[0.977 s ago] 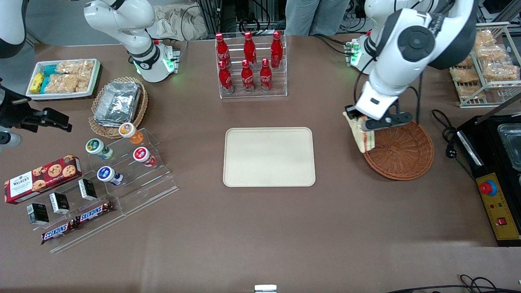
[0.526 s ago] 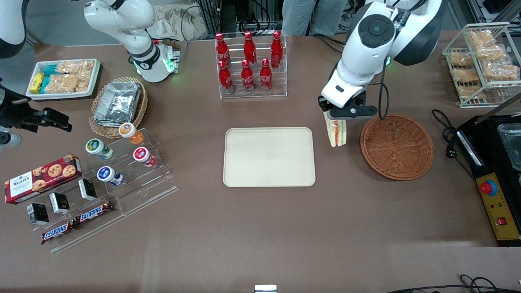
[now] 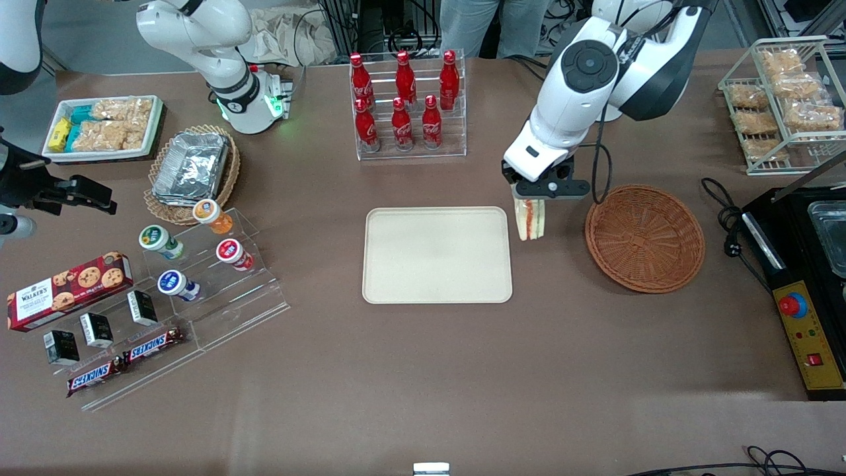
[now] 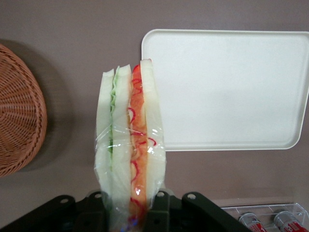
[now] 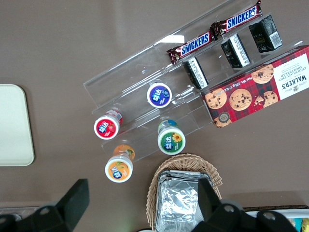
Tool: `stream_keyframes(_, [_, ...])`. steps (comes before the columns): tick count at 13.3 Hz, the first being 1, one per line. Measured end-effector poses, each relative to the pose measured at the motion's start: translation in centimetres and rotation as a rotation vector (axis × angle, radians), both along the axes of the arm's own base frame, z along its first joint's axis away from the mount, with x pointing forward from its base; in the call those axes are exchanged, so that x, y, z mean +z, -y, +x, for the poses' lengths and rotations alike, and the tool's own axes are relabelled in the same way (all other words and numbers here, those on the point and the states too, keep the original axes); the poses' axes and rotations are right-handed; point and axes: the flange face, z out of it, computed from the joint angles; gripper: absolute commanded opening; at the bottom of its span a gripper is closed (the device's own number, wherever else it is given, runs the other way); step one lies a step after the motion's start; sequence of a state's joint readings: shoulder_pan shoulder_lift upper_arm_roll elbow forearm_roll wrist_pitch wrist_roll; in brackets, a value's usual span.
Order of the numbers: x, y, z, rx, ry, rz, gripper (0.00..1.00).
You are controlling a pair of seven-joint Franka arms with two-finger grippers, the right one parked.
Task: Place sandwich from basket to tray
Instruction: 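Carry the sandwich with the left gripper toward the cream tray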
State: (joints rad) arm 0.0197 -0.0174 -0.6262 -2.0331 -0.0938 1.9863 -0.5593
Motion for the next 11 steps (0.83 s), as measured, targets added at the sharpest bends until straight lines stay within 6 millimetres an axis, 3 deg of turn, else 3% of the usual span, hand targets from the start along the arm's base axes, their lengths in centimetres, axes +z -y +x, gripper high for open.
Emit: stream_keyframes(11, [-8.2,1.5,2.2,-0.038,-0.028,-0.018,0.0])
